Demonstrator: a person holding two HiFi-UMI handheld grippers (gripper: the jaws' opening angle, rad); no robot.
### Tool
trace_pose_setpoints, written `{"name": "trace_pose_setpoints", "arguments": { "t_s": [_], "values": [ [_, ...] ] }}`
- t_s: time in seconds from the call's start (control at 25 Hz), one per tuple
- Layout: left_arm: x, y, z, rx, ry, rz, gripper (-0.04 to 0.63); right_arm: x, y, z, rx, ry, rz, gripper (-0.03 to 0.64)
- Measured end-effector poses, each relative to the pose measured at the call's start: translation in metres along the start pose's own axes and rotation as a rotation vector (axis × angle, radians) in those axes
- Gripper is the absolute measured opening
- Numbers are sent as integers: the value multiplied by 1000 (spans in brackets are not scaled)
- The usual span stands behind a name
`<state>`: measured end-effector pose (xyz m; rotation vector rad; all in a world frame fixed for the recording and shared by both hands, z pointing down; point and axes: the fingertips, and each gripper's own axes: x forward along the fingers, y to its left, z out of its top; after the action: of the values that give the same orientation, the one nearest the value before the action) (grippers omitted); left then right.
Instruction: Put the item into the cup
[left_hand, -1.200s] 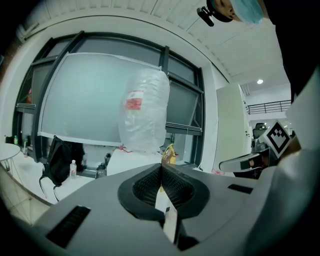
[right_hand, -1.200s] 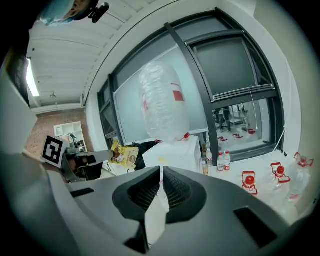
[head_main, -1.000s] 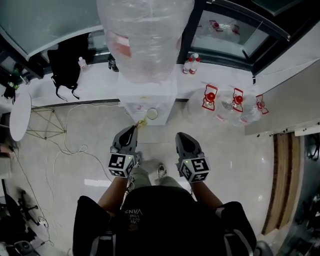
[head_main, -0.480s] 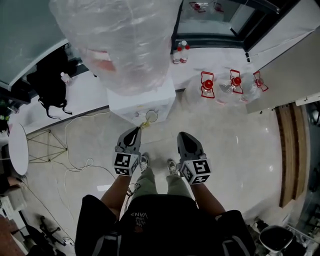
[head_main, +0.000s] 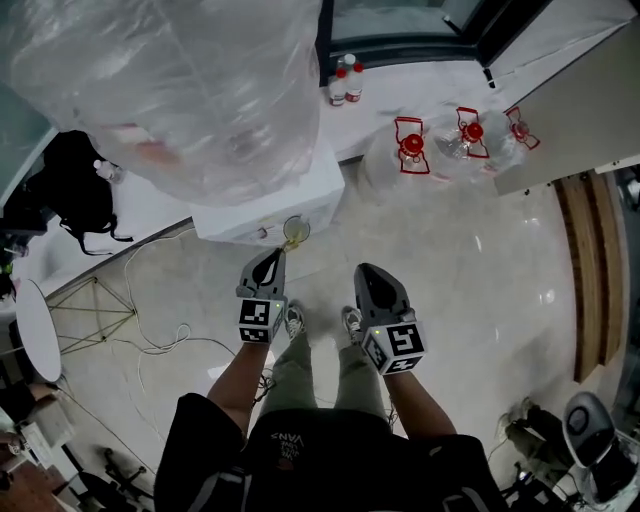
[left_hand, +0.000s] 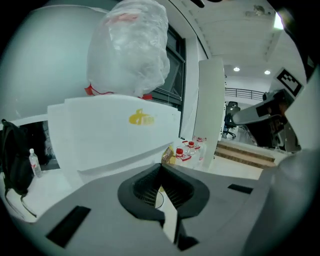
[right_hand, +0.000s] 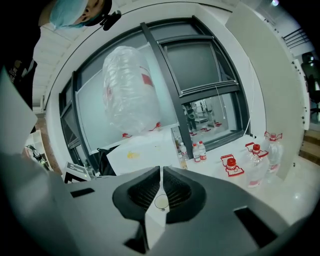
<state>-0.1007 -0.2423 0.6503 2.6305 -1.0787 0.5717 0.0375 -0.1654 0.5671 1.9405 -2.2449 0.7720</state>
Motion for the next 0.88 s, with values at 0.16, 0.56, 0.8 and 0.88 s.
{"name": "trace_pose_setpoints", "arguments": {
  "t_s": [0.16,0.56,0.8,0.88],
  "values": [
    [23,5,-29,24,46,4,18,4,-14,-15,19,1,-33,47],
    [65,19,-73,42,105,21,18,8,-35,-60,77,29,-87,46],
    [89,18,-95,70,149,16,18,11,-46,-70,91,34,-104,48],
    [93,19,-100,73,174,29,18,12,-47,-73,92,36,-104,48]
  ]
}}
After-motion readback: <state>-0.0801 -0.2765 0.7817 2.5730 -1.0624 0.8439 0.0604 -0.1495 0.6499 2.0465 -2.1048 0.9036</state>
